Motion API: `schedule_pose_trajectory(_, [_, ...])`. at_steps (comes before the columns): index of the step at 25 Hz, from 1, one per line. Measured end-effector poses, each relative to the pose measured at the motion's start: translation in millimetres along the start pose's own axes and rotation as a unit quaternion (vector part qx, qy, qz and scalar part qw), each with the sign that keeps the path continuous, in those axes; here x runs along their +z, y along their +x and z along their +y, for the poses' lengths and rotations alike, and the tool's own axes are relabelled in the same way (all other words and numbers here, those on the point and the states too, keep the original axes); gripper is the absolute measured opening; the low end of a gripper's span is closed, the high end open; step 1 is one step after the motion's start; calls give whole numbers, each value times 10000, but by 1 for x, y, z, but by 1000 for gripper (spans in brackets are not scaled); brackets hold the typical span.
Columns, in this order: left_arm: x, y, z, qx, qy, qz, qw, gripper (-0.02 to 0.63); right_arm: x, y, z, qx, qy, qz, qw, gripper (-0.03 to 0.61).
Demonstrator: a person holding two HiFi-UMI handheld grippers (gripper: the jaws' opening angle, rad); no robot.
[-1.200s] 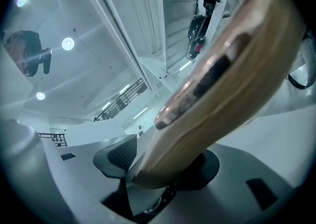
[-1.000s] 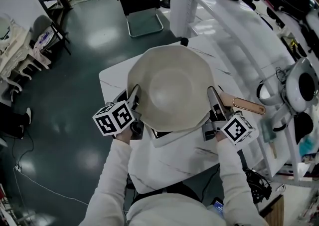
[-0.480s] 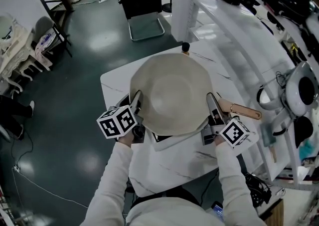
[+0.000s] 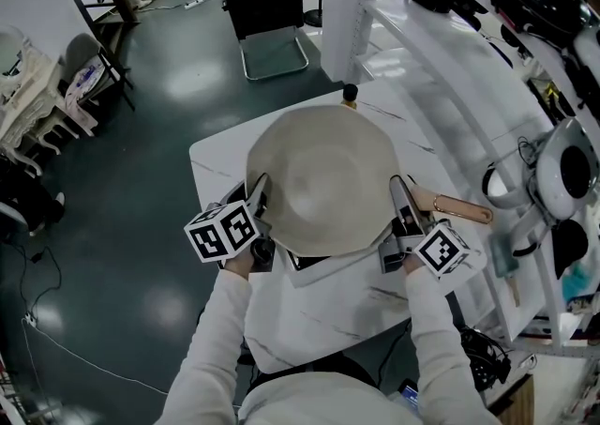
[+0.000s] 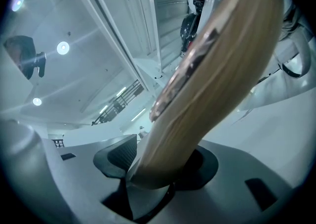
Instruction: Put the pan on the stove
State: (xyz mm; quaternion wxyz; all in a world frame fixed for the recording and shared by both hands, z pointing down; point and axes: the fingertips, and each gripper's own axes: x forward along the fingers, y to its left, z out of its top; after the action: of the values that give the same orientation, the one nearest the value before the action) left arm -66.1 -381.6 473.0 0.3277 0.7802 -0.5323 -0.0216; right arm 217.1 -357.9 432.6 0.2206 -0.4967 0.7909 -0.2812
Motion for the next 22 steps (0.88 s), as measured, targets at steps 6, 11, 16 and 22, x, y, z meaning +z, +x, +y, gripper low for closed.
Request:
schedule_pose_trajectory(6, [4, 1, -3, -119, -25, -4, 9999, 141, -1, 2, -2, -3, 140, 29, 9999, 256])
schedule_pose_trajectory(11, [8, 4, -5, -142, 17, -23, 9999, 155, -4, 2, -12, -157, 396, 16, 9991, 256])
schedule_pose_trajectory(16, [11, 3, -6, -139, 137, -52, 9998, 156, -4, 0, -14, -245, 444, 34, 9987, 256])
schedule_pose_trajectory(22, [11, -1, -4, -97, 89, -134, 9998, 157, -4, -1, -10, -83, 482, 99, 9988, 257])
